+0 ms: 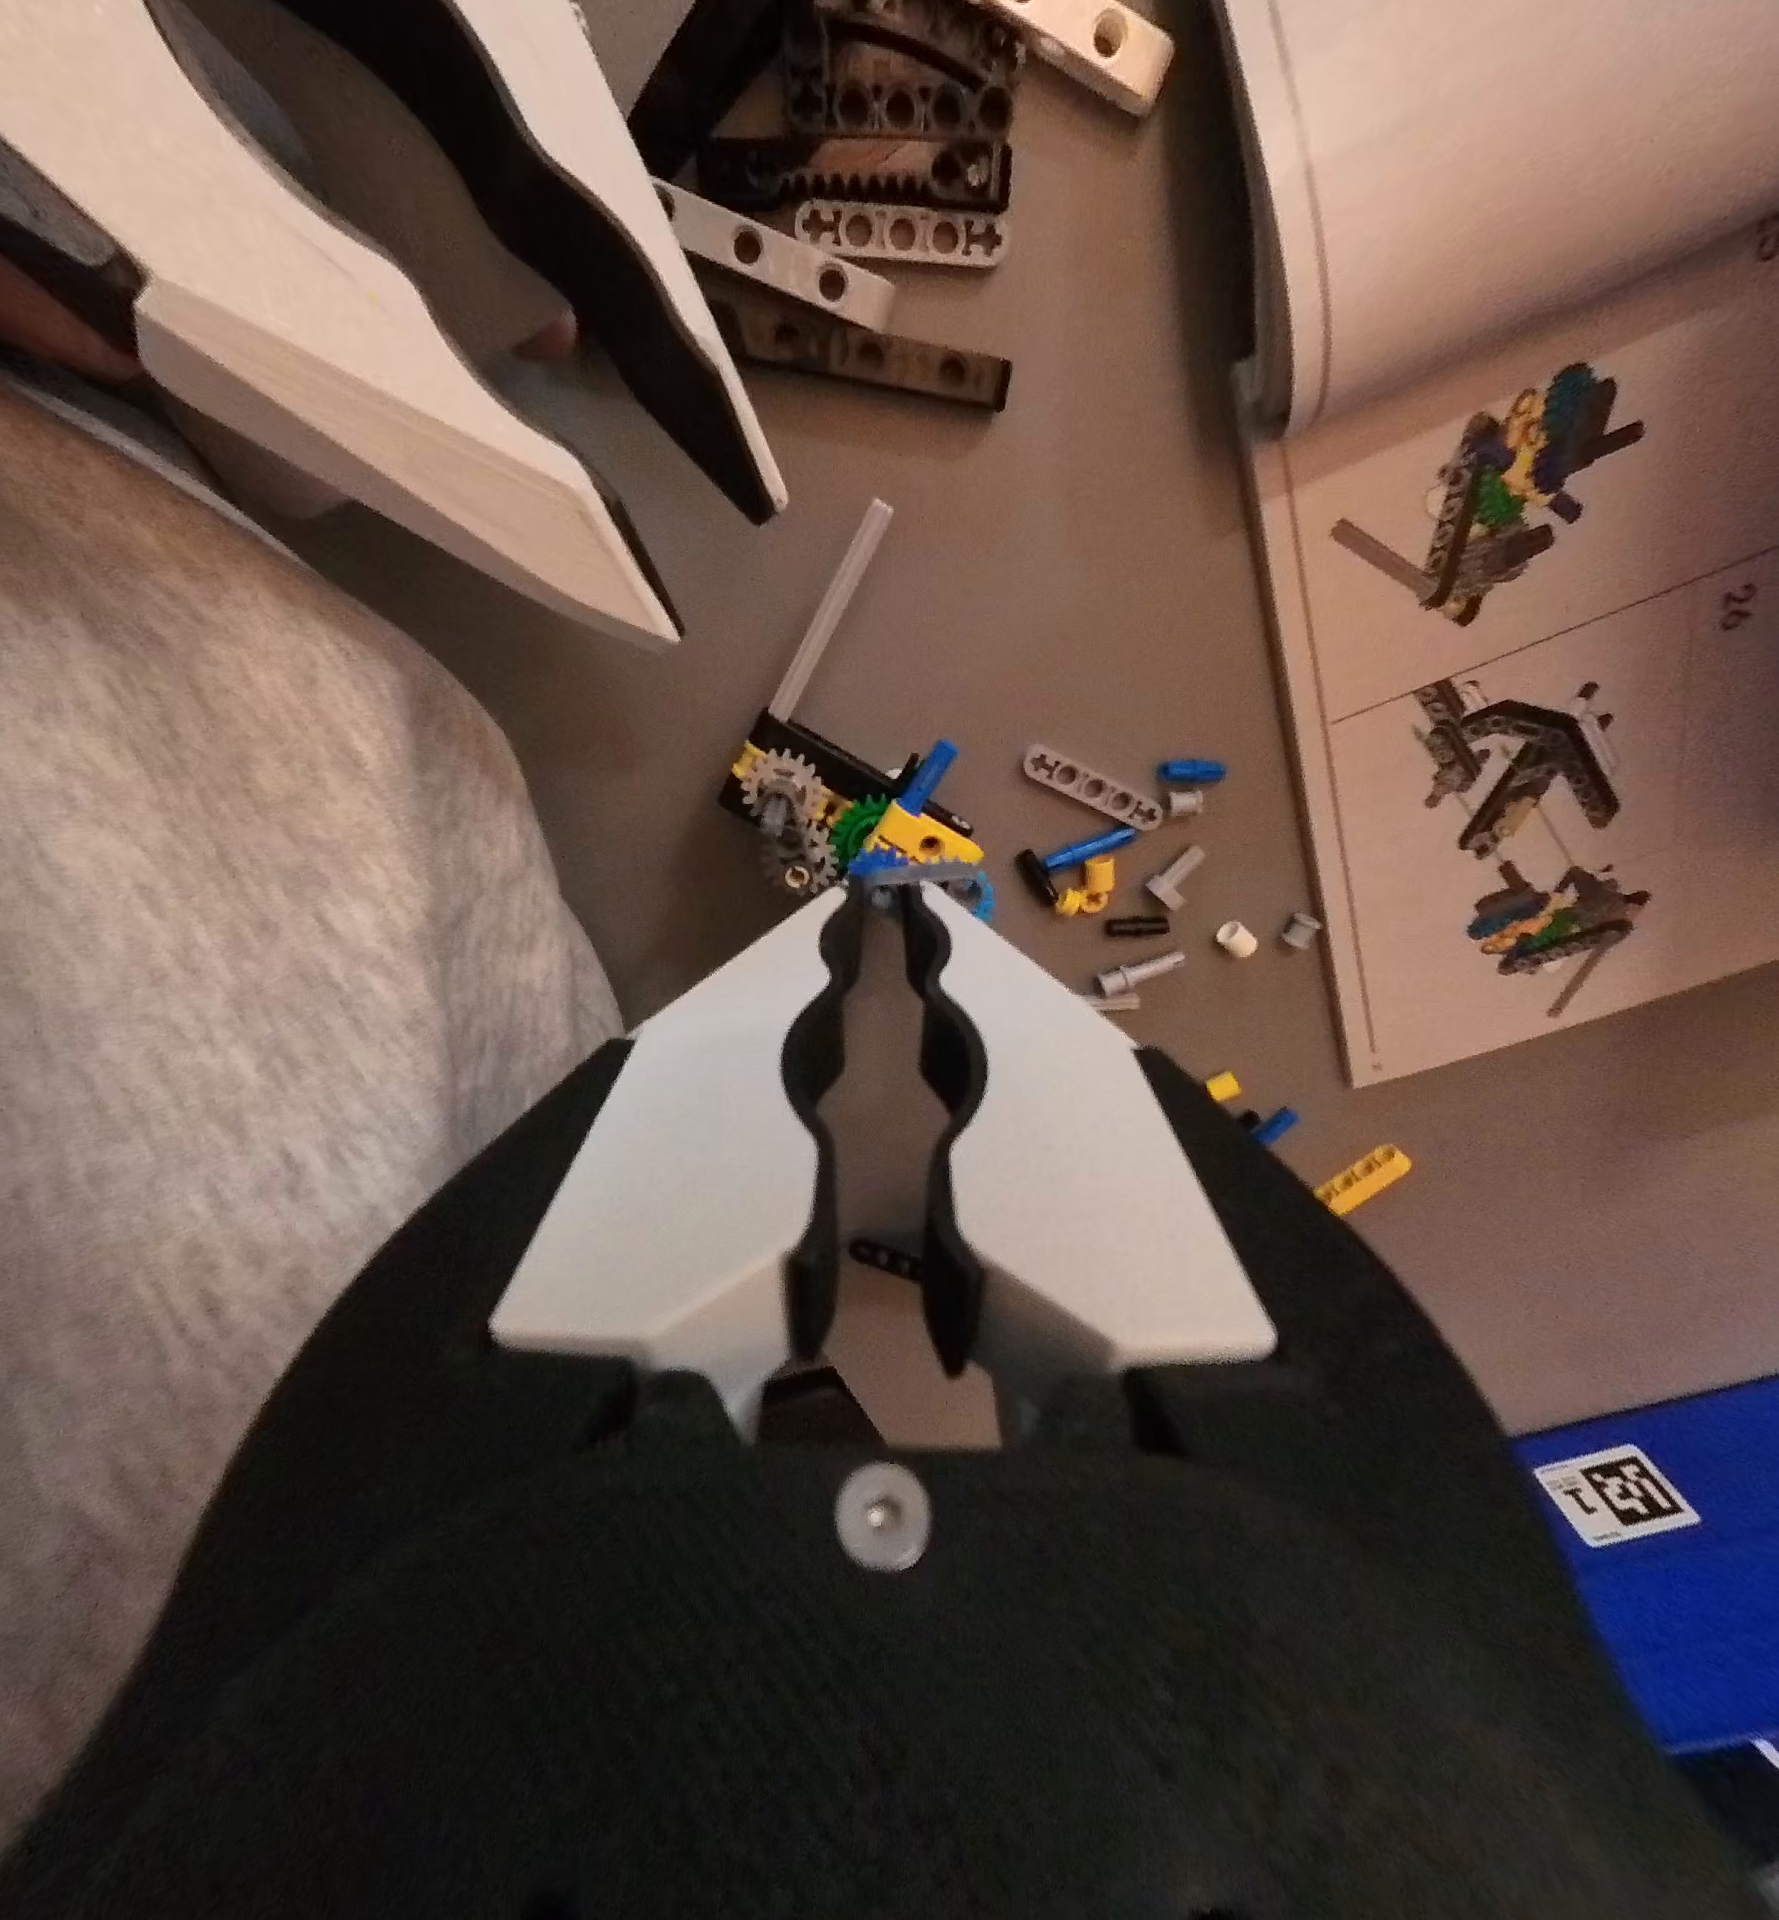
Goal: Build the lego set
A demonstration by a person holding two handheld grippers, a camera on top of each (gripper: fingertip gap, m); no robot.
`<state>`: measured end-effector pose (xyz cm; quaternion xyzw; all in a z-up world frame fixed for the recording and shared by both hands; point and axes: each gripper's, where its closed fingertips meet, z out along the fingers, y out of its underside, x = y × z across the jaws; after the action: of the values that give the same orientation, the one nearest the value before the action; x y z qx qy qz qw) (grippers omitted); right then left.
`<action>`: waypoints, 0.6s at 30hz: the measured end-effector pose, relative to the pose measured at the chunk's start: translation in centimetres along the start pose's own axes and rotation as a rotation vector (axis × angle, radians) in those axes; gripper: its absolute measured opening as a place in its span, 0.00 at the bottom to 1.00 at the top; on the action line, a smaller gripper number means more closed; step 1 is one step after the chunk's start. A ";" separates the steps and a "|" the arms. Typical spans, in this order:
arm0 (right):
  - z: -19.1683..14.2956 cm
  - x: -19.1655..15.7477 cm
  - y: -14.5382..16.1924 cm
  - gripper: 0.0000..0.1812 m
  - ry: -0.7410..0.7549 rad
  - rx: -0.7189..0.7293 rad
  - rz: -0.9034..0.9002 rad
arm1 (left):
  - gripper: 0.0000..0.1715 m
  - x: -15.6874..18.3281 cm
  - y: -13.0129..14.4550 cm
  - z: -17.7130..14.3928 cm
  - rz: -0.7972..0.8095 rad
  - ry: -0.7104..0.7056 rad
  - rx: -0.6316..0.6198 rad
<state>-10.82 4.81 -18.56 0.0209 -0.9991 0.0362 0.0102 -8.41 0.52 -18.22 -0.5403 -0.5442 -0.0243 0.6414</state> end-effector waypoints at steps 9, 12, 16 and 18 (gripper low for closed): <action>0.3 0.1 0.3 0.04 0.020 -0.018 -0.001 | 0.13 0.0 0.0 0.0 -0.003 -0.001 -0.001; 0.3 0.1 0.3 0.04 0.025 -0.013 0.007 | 0.13 0.0 0.0 0.0 -0.003 -0.002 -0.002; 0.4 0.2 0.3 0.04 0.030 -0.010 0.012 | 0.13 -0.1 0.0 0.0 -0.003 -0.003 -0.002; 0.4 0.2 0.3 0.04 0.031 -0.011 0.014 | 0.13 -0.1 0.0 0.0 -0.003 -0.003 -0.002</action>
<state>-11.04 5.04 -18.95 0.0134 -0.9991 0.0313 0.0256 -8.43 0.52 -18.29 -0.5401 -0.5458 -0.0250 0.6401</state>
